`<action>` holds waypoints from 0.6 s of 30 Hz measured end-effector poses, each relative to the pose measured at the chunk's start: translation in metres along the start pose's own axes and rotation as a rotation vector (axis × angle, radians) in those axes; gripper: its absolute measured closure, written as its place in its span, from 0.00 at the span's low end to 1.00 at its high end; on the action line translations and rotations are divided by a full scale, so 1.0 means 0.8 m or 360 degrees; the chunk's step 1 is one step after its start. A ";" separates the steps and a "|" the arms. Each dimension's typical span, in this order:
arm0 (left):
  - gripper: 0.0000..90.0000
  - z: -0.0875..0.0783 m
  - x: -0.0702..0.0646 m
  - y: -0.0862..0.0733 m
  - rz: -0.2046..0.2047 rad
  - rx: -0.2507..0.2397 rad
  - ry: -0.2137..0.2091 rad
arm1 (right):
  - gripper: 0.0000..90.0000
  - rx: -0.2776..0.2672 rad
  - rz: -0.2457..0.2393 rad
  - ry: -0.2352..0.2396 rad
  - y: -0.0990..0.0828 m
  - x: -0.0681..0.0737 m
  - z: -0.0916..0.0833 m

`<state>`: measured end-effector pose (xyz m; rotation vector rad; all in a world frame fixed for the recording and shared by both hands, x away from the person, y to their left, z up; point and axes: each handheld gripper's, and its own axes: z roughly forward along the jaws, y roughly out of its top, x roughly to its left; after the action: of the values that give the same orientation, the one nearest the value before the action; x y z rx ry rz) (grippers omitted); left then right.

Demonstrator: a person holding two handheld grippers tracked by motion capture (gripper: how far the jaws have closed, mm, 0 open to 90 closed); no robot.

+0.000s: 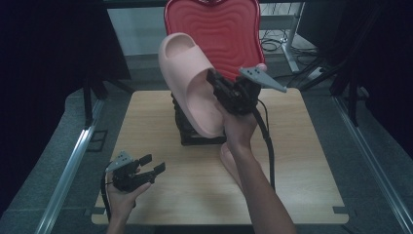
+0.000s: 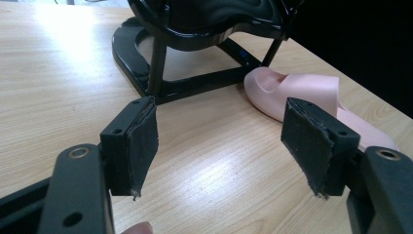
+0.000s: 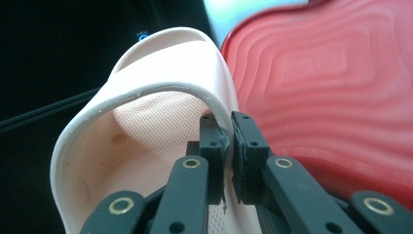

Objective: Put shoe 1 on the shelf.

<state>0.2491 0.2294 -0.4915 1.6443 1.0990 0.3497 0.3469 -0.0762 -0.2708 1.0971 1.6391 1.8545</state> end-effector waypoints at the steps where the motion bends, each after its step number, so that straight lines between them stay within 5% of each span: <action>1: 0.33 0.000 -0.001 0.000 -0.0003 0.0000 -0.0003 | 0.93 -0.0008 0.0004 -0.0014 0.010 0.000 0.012; 18: 0.33 0.009 -0.004 -0.003 0.0002 0.0019 -0.0039 | 0.93 -0.0014 0.0001 -0.0226 0.064 -0.019 0.119</action>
<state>0.2512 0.2227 -0.4950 1.6557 1.0839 0.3233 0.4394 -0.0393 -0.2269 1.1965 1.5487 1.7396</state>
